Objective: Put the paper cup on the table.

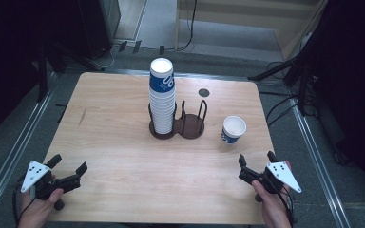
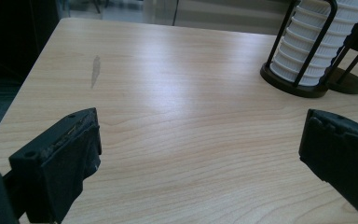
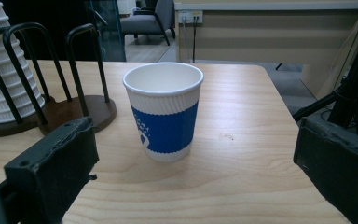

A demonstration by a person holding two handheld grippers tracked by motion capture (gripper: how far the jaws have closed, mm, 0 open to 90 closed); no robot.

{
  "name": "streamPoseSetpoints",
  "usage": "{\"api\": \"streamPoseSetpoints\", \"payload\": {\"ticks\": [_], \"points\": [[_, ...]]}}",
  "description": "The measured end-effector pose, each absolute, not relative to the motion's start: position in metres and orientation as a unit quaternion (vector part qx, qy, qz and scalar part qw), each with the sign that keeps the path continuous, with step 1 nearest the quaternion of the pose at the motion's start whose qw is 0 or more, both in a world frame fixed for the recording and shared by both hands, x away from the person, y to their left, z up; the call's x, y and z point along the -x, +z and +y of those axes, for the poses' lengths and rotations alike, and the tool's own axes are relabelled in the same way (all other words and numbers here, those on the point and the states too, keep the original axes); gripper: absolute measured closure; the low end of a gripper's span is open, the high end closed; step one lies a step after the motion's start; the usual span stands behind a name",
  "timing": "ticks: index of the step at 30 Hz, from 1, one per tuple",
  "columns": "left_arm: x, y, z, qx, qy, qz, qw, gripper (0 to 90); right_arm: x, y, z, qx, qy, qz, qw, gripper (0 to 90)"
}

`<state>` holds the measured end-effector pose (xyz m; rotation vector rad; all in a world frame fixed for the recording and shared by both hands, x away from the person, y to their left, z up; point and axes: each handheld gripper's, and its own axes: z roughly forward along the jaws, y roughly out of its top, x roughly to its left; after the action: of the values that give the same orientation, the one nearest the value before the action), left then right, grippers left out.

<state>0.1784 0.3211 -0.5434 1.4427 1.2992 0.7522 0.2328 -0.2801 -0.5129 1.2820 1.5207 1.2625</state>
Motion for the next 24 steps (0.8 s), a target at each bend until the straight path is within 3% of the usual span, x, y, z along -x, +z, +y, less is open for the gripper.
{"api": "streamPoseSetpoints", "payload": {"ticks": [24], "points": [[-0.177,-0.543,0.323,-0.595,0.316,0.541,0.503,0.0,-0.211,-0.528,-0.326,-0.527,0.474,0.584,0.396,0.0]]}}
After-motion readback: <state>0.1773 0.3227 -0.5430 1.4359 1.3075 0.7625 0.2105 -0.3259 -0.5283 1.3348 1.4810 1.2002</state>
